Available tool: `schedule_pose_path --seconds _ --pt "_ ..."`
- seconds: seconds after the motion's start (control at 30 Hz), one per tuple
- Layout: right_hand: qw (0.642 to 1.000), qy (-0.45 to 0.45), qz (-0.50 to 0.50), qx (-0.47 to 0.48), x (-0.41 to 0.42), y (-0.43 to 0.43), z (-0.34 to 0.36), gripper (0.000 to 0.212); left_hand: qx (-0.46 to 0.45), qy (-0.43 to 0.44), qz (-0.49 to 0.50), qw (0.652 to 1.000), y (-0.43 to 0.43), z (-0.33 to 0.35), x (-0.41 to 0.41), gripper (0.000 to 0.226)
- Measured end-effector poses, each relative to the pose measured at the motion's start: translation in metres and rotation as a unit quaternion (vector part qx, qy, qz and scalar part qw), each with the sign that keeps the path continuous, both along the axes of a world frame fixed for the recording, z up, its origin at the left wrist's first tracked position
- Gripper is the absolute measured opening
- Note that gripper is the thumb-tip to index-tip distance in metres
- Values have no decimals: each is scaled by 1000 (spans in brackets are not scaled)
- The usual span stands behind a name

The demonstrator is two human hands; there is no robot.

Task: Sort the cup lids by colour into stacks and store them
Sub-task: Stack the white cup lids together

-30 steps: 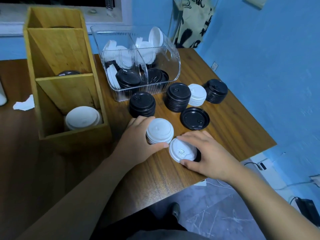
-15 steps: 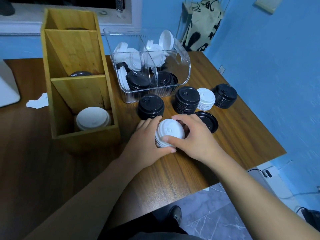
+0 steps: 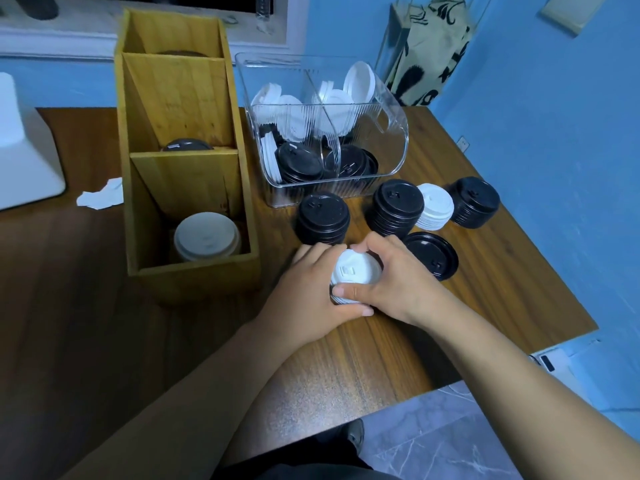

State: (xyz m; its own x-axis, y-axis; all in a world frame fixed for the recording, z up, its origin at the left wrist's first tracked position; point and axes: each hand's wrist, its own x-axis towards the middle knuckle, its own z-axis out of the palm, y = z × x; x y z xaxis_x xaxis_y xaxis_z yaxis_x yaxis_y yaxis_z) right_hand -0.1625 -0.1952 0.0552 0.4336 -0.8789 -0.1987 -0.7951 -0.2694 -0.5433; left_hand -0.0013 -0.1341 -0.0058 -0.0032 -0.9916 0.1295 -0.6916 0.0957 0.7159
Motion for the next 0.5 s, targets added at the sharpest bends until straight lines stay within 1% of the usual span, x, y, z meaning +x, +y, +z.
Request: schedule_pose_path --seconds 0.1,0.23,0.27,0.33,0.4,0.43,0.5 --pt "999 37 20 -9 1 -1 5 62 -10 5 2 1000 1 2 -1 88" --pt "989 121 75 -35 2 -6 18 63 -12 7 7 1000 3 4 -1 85" --pt "988 120 84 -49 4 -10 24 62 -11 5 8 1000 3 5 0 84" --pt "992 56 72 -86 15 -22 39 54 -10 0 13 1000 2 5 1 84" --pt "992 -34 51 -108 34 -38 53 34 -11 -1 22 1000 1 4 2 89" --pt "990 -63 51 -115 47 -46 58 24 -9 -1 26 1000 1 4 3 92" --pt "986 -86 60 -130 76 -64 64 10 -1 5 31 999 2 4 4 95"
